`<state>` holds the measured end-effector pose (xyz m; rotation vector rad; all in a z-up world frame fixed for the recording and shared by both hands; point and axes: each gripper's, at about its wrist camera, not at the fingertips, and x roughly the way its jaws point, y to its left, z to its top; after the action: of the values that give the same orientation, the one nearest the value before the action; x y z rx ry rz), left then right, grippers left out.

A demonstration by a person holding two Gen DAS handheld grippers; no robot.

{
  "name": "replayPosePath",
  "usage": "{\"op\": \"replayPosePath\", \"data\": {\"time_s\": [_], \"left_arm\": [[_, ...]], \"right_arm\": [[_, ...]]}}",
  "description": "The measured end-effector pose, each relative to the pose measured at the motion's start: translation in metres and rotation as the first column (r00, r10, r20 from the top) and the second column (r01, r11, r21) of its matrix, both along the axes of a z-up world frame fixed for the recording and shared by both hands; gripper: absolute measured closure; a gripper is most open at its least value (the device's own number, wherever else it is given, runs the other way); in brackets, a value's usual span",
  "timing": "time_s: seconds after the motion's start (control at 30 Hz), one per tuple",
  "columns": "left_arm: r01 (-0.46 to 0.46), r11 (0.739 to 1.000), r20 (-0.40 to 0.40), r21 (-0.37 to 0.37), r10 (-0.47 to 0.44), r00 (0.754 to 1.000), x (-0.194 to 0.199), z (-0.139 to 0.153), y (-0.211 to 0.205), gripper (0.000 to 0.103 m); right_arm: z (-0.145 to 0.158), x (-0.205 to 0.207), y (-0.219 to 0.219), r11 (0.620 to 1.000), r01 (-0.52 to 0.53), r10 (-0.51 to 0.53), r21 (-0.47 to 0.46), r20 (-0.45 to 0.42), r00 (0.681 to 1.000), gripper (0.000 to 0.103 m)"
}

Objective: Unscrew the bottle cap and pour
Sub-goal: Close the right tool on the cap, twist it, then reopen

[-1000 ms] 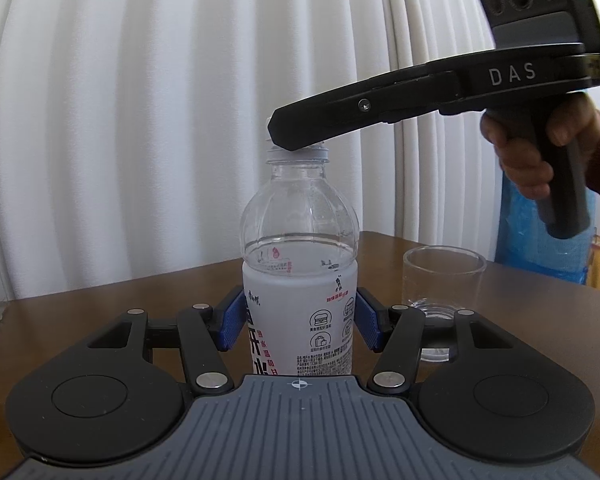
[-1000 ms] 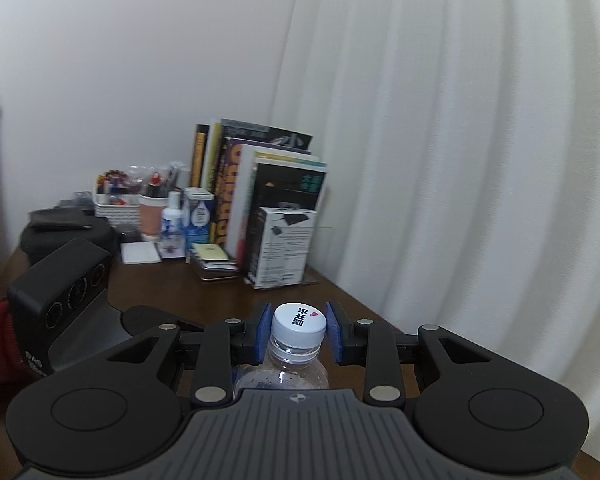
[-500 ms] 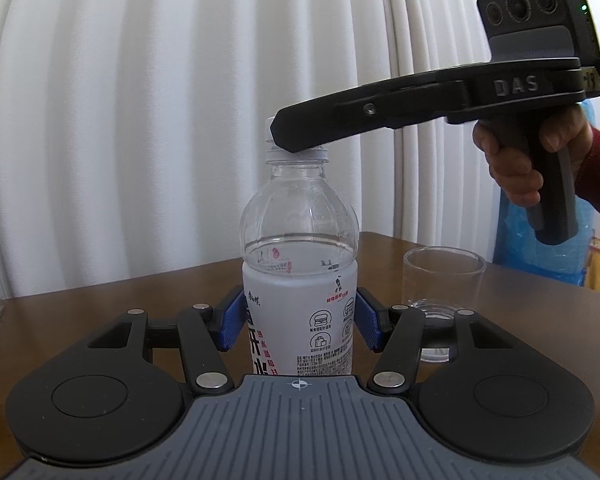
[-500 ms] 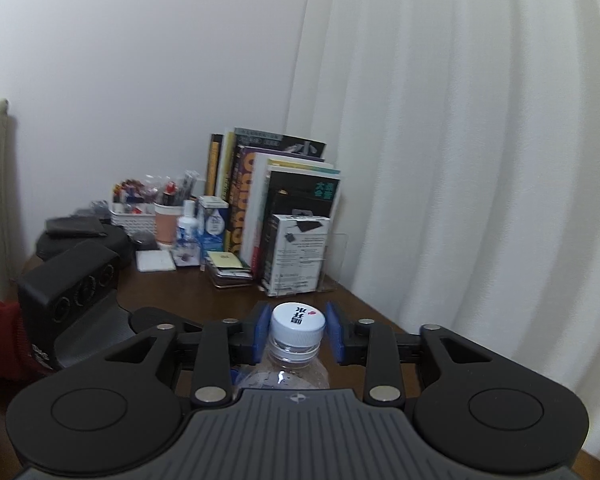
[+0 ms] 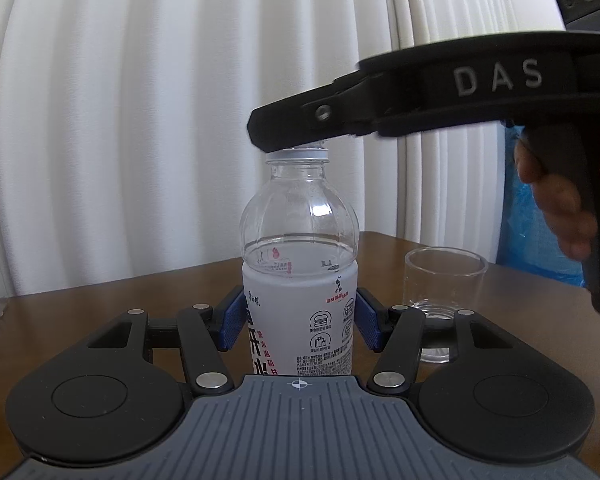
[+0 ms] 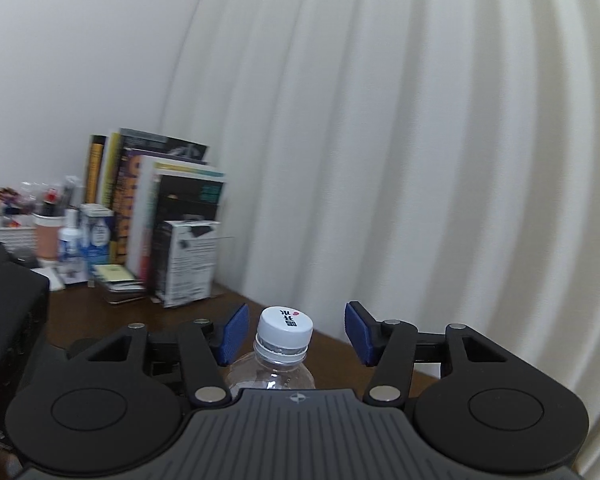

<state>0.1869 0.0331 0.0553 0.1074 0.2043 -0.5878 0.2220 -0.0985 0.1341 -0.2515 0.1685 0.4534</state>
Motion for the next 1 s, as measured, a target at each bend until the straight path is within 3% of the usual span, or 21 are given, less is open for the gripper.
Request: {"op": "replayPosePath", "data": {"time_s": [0.1,0.4,0.7,1.0], "left_arm": [[-0.002,1.0,-0.001,-0.001,0.002,1.0,0.005,0.0,-0.003,0.046],[-0.002,1.0,-0.002,-0.003,0.002,1.0,0.001,0.001,-0.007,0.046],[0.003,1.0,-0.001,-0.006,-0.003,1.0,-0.001,0.001,-0.007,0.046],[0.01,1.0,0.004,-0.001,-0.01,1.0,-0.004,0.002,-0.001,0.046]], "right_arm": [[-0.003,-0.002,0.008,0.999,0.031,-0.031,-0.012,0.007,0.999,0.064],[-0.003,-0.006,0.013,0.998,0.06,-0.06,-0.011,-0.012,0.998,0.07],[0.011,0.015,-0.02,0.986,-0.165,0.168,0.036,-0.094,0.981,0.071],[0.021,0.036,-0.038,0.933,-0.357,0.359,0.039,-0.137,0.923,0.071]]}}
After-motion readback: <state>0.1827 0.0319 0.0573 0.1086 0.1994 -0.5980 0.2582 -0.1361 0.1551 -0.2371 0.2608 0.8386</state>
